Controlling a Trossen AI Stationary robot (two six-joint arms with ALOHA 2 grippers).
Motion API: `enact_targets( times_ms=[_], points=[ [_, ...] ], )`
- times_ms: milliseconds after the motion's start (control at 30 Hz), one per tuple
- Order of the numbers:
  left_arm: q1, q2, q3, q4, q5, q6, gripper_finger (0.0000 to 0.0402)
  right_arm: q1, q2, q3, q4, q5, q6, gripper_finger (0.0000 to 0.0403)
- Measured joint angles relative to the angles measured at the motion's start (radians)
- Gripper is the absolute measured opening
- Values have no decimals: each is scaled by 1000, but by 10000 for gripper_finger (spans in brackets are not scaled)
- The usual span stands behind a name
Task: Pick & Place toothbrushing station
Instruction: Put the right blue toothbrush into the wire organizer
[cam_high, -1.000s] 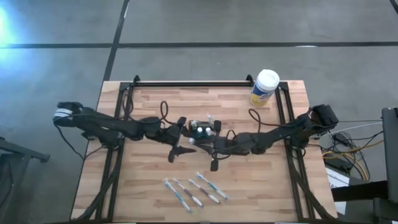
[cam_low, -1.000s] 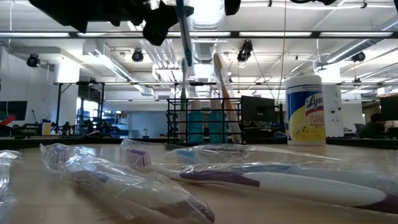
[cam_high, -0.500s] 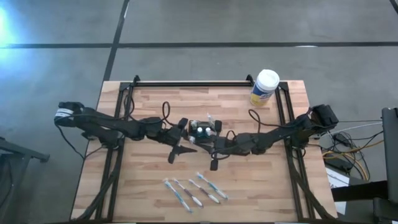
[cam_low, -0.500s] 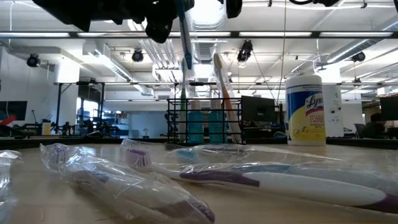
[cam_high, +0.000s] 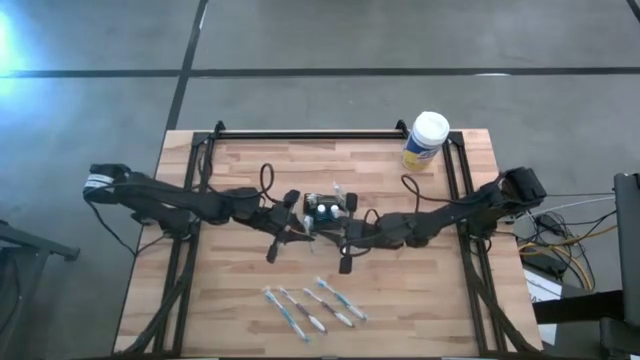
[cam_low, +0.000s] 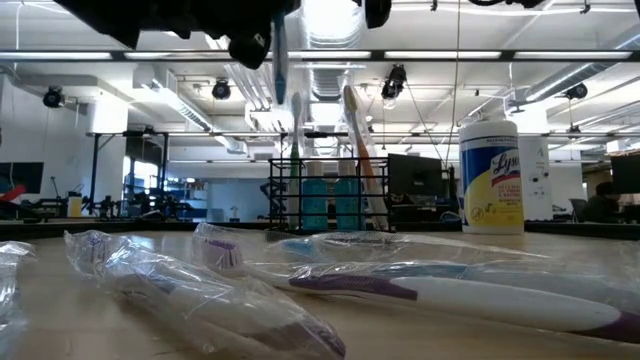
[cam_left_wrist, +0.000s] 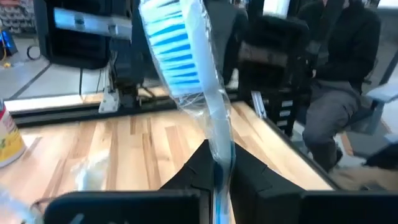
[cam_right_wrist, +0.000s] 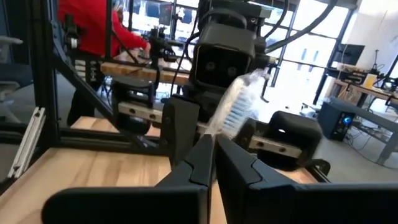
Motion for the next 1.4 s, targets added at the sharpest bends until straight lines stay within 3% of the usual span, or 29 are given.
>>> enact_targets(
  times_ms=[200, 400, 633, 833, 1033, 1400],
  points=[
    [0, -149, -30, -120, -27, 18, 24, 5, -105, -7, -157, -3, 20, 46],
    [0, -406, -163, -181, -116, 5, 24, 24, -269, -48, -328, 0, 100, 64],
    [3, -755, -311, -308, -145, 1, 24, 61, -494, -245, -278, -1, 112, 45],
    [3, -975, -385, -397, -208, -63, 24, 57, -663, -467, -91, 1, 113, 22],
    [3, -1081, -422, -481, -245, -65, 24, 20, -813, -616, -5, -42, 116, 9],
    [3, -1105, -460, -550, -287, -55, 24, -136, -1015, -803, 0, -73, 136, 8]
  ],
)
